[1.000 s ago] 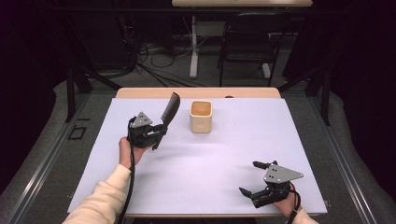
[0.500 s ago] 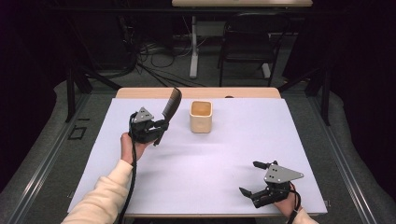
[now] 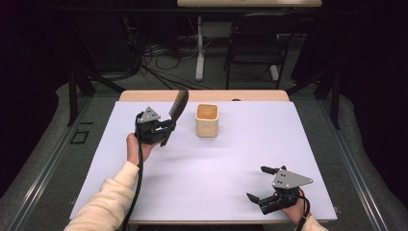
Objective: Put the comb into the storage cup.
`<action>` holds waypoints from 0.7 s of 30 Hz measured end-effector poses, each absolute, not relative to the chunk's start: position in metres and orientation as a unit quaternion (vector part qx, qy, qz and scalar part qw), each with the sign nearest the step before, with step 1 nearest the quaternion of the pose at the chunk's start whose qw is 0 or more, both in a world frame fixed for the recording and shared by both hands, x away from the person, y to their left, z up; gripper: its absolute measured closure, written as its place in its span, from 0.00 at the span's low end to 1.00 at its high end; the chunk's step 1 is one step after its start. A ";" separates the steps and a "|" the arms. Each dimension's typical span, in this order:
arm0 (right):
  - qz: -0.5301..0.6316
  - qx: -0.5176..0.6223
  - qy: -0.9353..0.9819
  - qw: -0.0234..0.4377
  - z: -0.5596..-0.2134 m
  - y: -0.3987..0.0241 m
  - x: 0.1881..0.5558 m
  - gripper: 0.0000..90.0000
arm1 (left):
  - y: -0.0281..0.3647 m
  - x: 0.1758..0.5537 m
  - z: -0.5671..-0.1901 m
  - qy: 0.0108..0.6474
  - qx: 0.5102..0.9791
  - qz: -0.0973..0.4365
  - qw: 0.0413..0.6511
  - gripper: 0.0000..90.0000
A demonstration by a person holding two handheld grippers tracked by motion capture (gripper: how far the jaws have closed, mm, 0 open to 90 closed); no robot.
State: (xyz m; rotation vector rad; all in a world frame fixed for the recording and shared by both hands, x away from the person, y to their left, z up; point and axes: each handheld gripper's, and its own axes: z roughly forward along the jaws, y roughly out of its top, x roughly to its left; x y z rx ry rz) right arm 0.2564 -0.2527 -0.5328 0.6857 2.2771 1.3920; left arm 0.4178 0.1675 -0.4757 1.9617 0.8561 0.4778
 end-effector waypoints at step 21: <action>0.498 0.246 0.809 0.191 -0.533 -0.253 0.257 0.00 | 0.155 0.426 -0.459 0.340 0.791 0.200 0.467 0.80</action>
